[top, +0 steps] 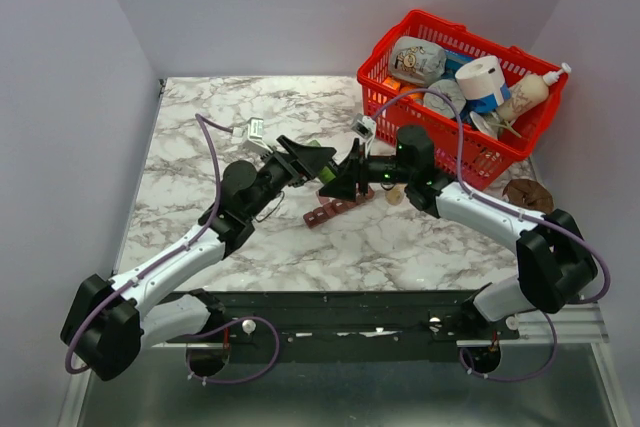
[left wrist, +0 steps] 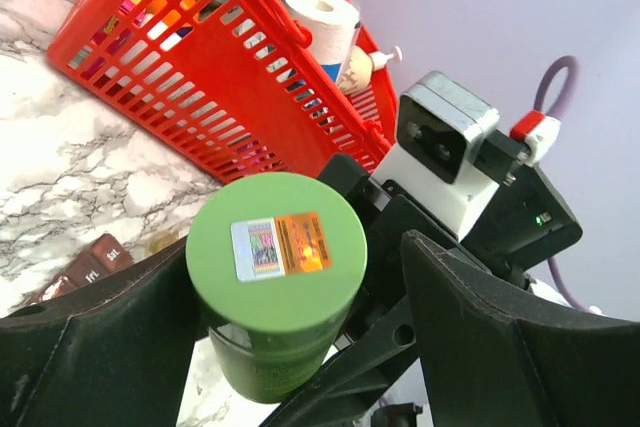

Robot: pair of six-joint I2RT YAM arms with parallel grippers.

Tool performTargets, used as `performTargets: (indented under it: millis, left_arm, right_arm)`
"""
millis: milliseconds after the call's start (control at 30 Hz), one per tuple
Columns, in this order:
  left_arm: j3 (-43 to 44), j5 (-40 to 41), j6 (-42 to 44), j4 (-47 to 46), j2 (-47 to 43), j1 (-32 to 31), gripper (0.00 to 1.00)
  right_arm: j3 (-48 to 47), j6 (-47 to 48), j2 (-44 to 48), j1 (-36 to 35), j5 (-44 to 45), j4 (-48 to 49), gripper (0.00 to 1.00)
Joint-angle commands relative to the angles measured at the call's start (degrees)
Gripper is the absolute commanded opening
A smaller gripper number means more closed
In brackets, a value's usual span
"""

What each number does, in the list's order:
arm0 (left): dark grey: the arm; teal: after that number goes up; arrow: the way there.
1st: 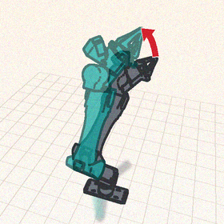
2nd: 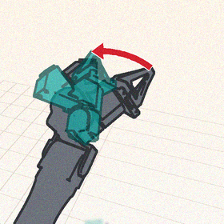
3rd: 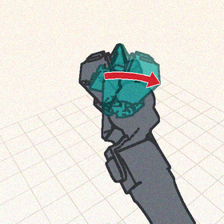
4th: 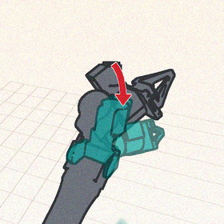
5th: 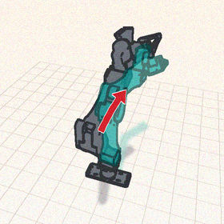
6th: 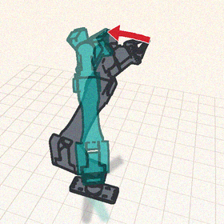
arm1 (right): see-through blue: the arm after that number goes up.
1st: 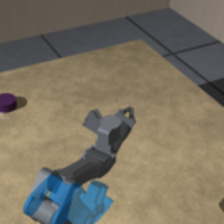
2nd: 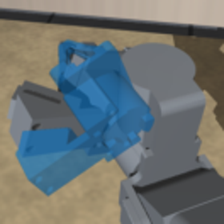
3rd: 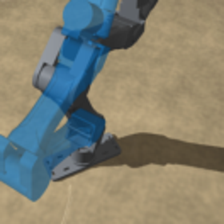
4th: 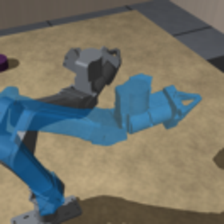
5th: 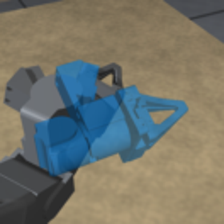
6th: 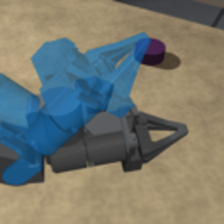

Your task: Sort the pills into containers

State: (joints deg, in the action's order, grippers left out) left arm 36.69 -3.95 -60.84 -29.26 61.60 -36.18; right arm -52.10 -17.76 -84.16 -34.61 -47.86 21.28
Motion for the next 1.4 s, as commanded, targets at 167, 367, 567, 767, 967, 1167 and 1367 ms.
performTargets:
  millis: [167,367,567,767,967,1167,1367]
  left_arm:
    - [-0.13,9.83,3.53,-6.17,0.88,-5.82,0.81]
    - [0.67,11.67,2.31,-4.85,3.35,-7.41,0.73]
    - [0.84,12.73,2.48,-2.47,3.0,-7.59,0.52]
    - [0.58,11.15,6.86,-1.25,1.15,-7.41,0.13]
    - [2.77,2.38,19.77,8.83,-3.15,-4.08,0.08]
    - [4.27,-14.03,34.35,17.54,-6.32,1.11,0.07]
    - [5.67,-27.42,46.67,25.37,-6.76,4.72,0.06]
  right_arm:
    - [2.52,-17.57,1.1,-0.28,8.56,9.75,0.07]
    - [3.67,-20.21,1.54,-0.28,11.03,11.24,0.07]
    - [3.67,-18.46,1.28,-0.28,11.65,10.63,0.07]
    - [0.26,-10.39,0.58,-0.28,6.31,6.86,0.35]
    - [-6.88,24.4,2.24,-0.28,-5.85,-16.15,0.94]
    - [-9.16,48.94,5.67,-0.11,-7.34,-35.06,1.0]
    - [-13.2,56.0,5.85,0.51,-14.27,-45.27,1.0]
